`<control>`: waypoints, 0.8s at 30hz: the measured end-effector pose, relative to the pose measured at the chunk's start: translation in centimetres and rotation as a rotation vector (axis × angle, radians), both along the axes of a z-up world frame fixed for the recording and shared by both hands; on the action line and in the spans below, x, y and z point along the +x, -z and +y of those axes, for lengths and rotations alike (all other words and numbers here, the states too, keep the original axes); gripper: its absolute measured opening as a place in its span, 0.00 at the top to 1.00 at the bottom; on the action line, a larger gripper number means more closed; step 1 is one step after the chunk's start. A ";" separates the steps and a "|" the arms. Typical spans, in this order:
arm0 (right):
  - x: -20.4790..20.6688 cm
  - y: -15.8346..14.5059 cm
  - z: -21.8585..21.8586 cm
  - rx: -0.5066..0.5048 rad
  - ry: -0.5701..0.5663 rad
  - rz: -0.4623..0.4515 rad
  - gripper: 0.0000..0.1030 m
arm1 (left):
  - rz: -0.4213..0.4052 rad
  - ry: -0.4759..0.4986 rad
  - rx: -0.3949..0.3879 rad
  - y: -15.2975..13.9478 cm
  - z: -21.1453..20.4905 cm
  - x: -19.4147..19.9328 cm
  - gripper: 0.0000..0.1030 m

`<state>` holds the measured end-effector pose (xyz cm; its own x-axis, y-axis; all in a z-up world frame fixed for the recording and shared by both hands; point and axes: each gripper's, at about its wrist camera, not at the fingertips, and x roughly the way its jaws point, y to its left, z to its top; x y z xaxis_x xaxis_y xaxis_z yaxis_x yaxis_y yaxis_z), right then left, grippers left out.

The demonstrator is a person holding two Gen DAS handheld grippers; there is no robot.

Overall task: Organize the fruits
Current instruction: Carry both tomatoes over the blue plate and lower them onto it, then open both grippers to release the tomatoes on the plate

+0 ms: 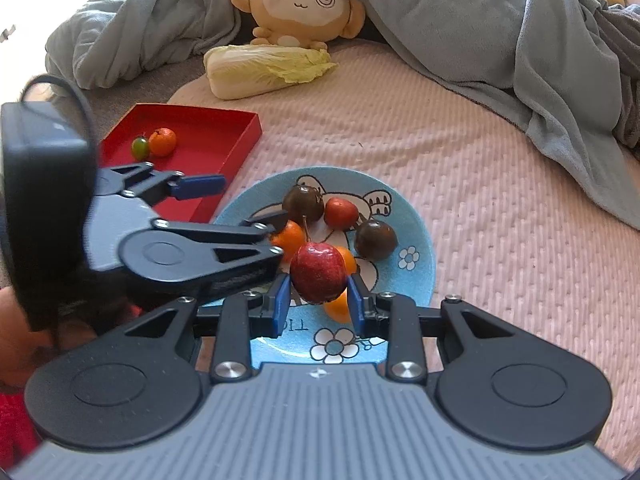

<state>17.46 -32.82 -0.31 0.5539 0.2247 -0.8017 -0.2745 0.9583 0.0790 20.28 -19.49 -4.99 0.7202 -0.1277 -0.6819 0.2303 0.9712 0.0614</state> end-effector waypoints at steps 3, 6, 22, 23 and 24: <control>0.3 0.3 0.0 -0.005 0.004 0.007 0.65 | -0.006 -0.007 -0.012 -0.4 0.5 -0.6 0.37; 0.5 0.3 0.3 -0.009 0.005 0.005 0.65 | -0.010 -0.010 -0.019 -0.7 1.1 -1.4 0.37; 2.4 2.0 2.7 -0.055 0.006 0.066 0.65 | 0.000 -0.055 -0.026 -0.5 5.2 -5.7 0.37; 2.5 2.0 2.8 -0.057 0.010 0.070 0.65 | 0.000 -0.059 -0.028 -0.5 5.5 -5.8 0.37; 2.6 2.1 2.9 -0.060 0.012 0.074 0.65 | -0.001 -0.063 -0.029 -0.6 5.7 -5.8 0.37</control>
